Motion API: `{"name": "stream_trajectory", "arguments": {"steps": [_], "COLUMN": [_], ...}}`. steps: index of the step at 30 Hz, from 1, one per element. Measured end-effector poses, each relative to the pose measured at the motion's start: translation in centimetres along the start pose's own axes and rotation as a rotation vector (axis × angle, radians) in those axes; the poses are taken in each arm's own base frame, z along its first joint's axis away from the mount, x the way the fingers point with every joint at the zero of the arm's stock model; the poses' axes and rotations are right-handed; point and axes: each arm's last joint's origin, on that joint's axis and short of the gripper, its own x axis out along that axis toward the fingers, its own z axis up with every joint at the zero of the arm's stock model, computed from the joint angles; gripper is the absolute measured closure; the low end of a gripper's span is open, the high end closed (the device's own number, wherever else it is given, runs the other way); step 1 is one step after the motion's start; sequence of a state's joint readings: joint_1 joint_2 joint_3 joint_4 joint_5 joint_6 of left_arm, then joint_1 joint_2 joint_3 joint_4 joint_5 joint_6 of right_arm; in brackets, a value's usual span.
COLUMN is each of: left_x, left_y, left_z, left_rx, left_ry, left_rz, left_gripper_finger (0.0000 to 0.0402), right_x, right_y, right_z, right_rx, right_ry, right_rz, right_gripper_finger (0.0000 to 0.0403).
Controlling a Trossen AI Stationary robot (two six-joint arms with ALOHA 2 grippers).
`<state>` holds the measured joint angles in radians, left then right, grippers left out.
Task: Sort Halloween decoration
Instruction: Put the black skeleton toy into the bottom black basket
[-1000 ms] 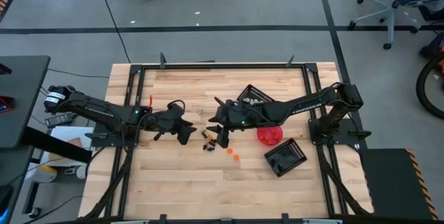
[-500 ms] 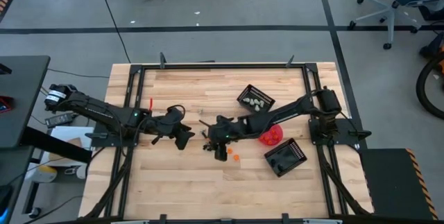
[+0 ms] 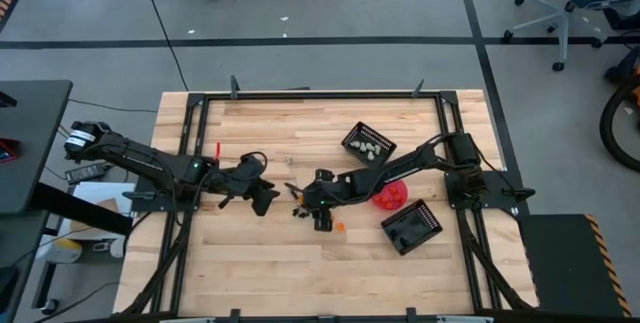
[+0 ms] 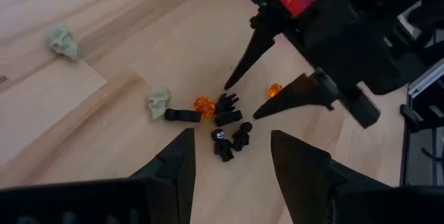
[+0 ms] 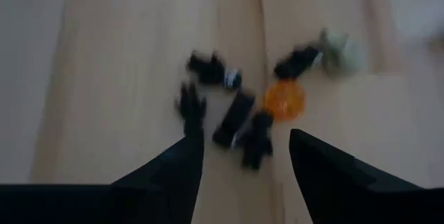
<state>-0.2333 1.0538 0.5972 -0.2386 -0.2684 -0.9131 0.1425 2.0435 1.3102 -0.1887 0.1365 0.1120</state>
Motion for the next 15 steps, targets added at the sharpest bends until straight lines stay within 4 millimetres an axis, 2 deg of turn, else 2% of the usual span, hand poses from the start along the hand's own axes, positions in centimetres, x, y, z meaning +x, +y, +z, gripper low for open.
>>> {"name": "stream_trajectory", "arguments": {"steps": [15], "left_x": [0.0], "left_y": [0.2], "left_z": [-0.1], "left_rx": [0.005], "left_ry": [0.013], "left_rz": [0.017], "left_gripper_finger": [0.0239], "right_x": [2.1], "right_y": [-0.1], "right_z": [-1.0], "right_rx": [0.089], "right_ry": [0.016], "right_rz": [-0.017], "right_gripper_finger": [0.0208]}}
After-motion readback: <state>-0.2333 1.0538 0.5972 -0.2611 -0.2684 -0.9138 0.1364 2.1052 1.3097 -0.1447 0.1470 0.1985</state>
